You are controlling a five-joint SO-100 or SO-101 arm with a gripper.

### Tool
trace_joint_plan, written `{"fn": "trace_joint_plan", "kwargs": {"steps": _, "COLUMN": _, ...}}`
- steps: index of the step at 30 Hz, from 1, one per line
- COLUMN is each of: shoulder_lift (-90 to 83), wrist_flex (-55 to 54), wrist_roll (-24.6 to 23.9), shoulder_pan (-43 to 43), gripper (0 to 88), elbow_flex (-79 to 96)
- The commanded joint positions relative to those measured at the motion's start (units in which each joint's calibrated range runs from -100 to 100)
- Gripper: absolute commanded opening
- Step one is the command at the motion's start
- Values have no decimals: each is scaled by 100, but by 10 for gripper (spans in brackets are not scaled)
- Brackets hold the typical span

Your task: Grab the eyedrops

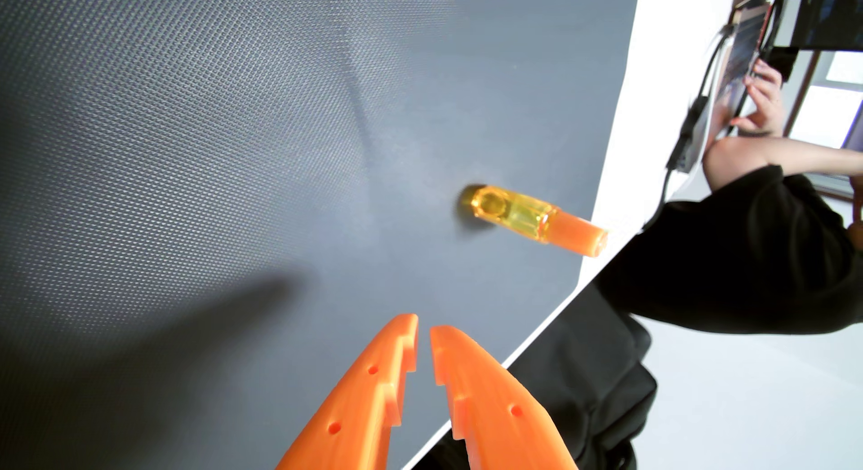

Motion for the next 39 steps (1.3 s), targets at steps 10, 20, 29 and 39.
{"fn": "trace_joint_plan", "kwargs": {"steps": 10, "shoulder_lift": 171, "wrist_flex": -52, "wrist_roll": 743, "shoulder_pan": 225, "gripper": 29, "elbow_flex": -1078}}
{"fn": "trace_joint_plan", "kwargs": {"steps": 20, "shoulder_lift": 2285, "wrist_flex": -61, "wrist_roll": 1183, "shoulder_pan": 450, "gripper": 28, "elbow_flex": -2735}}
{"fn": "trace_joint_plan", "kwargs": {"steps": 29, "shoulder_lift": 5147, "wrist_flex": -18, "wrist_roll": 1863, "shoulder_pan": 550, "gripper": 125, "elbow_flex": -4923}}
{"fn": "trace_joint_plan", "kwargs": {"steps": 39, "shoulder_lift": 7712, "wrist_flex": 1133, "wrist_roll": 2622, "shoulder_pan": 907, "gripper": 323, "elbow_flex": -7256}}
